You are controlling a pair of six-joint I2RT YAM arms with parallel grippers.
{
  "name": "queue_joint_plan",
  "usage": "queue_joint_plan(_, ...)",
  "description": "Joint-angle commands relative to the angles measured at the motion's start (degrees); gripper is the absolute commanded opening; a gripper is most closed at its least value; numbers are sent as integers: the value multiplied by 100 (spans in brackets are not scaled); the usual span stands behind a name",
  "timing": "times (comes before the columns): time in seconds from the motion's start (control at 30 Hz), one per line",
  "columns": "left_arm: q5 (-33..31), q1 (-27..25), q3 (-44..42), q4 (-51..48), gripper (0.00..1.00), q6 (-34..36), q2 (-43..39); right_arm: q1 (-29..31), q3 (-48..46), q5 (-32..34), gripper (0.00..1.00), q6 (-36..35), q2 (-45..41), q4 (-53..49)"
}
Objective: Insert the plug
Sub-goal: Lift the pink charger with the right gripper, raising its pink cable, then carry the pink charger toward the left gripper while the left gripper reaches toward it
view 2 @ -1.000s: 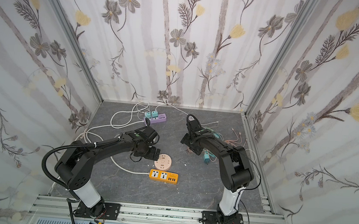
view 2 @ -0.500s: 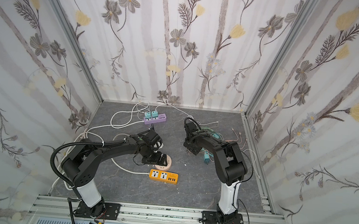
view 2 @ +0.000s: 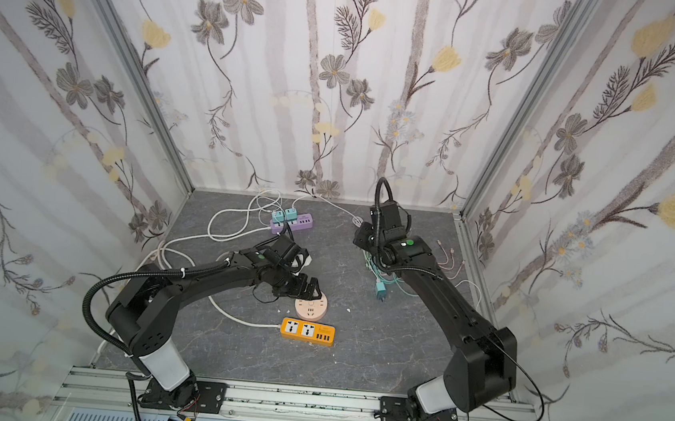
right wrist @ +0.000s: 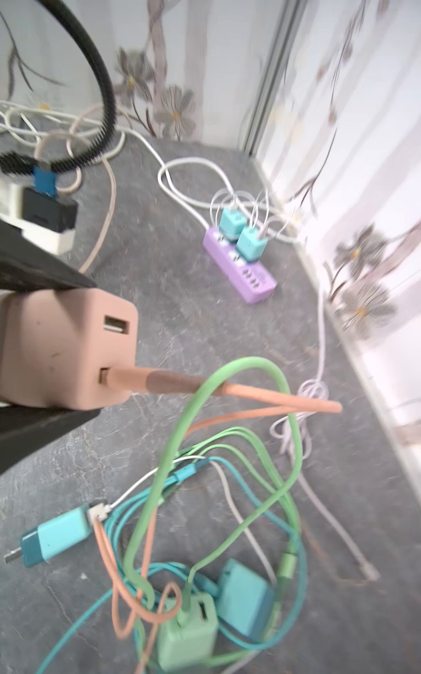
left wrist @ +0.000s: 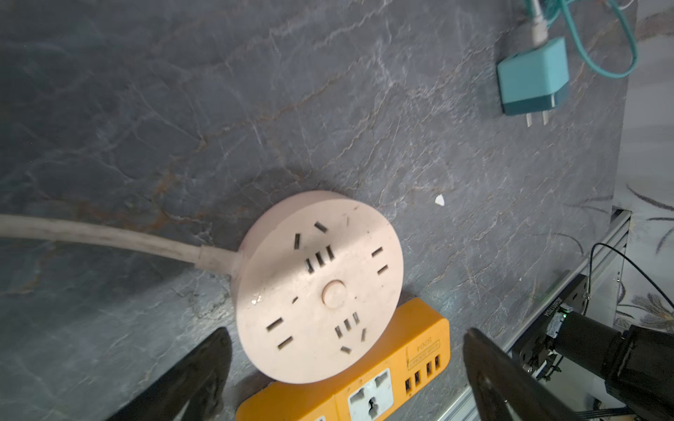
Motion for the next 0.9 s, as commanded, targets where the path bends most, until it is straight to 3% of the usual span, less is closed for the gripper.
queue_joint_plan(0.0, -419, 56, 214, 14, 100, 170, -151, -344, 563, -297, 21, -824, -391, -12)
queue_joint_plan(0.27, -631, 135, 781, 208, 100, 541, -258, -1135, 2713, -920, 20, -1555, -310, -339)
queue_joint_plan(0.6, -364, 140, 1811, 62, 100, 1472, 46, -1222, 1072, -1503, 21, -743, -393, -355)
queue_joint_plan(0.87, 19, 138, 2620, -313, 100, 2054, 541, -1271, -193, -1323, 22, -857, -642, -1765)
